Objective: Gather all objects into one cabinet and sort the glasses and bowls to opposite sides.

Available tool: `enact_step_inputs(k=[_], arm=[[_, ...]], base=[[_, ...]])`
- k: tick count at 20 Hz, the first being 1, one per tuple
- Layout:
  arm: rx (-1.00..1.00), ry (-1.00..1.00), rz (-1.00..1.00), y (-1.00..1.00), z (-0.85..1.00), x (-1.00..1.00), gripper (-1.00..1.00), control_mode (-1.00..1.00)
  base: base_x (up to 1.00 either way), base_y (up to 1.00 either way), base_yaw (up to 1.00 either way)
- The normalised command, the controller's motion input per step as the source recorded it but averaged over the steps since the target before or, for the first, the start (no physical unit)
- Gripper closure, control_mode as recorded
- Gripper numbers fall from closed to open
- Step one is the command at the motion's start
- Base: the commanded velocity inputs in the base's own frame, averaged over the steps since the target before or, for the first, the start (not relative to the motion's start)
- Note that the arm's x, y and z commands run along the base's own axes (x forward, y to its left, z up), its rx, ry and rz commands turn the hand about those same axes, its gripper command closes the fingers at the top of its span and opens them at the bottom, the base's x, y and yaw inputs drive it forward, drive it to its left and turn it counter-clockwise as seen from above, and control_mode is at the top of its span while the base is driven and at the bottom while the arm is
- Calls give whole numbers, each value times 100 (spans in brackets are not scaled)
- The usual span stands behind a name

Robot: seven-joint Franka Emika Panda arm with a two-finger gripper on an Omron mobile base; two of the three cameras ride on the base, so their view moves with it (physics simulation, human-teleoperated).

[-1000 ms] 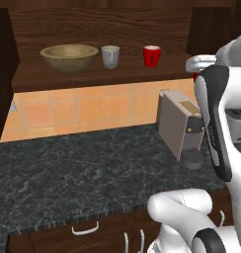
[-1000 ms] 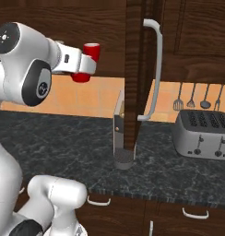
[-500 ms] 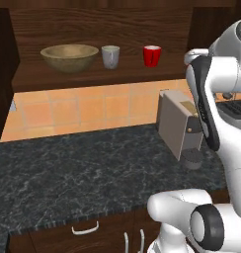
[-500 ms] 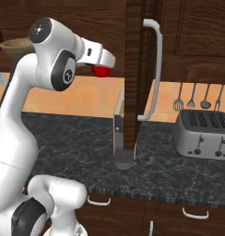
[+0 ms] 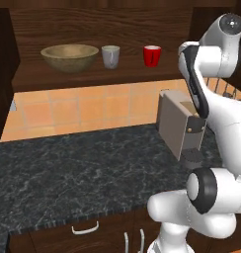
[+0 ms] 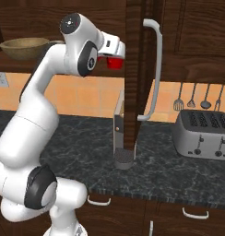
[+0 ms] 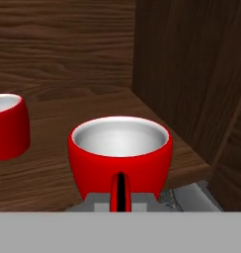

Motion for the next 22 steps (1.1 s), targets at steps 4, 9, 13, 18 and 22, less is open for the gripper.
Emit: enact_step_inputs(k=[4, 9, 13, 18, 22], arm=[[0, 4, 0, -4, 0, 70, 100, -100], [0, -3, 0, 0, -5, 38, 100, -100], [-1, -13, 0, -1, -21, 2, 100, -100], [0, -11, 0, -3, -18, 17, 100, -100], [0, -3, 0, -8, -5, 47, 100, -100]], base=[[0, 0, 0], [0, 0, 0], [0, 0, 0], [0, 0, 0], [0, 0, 0]])
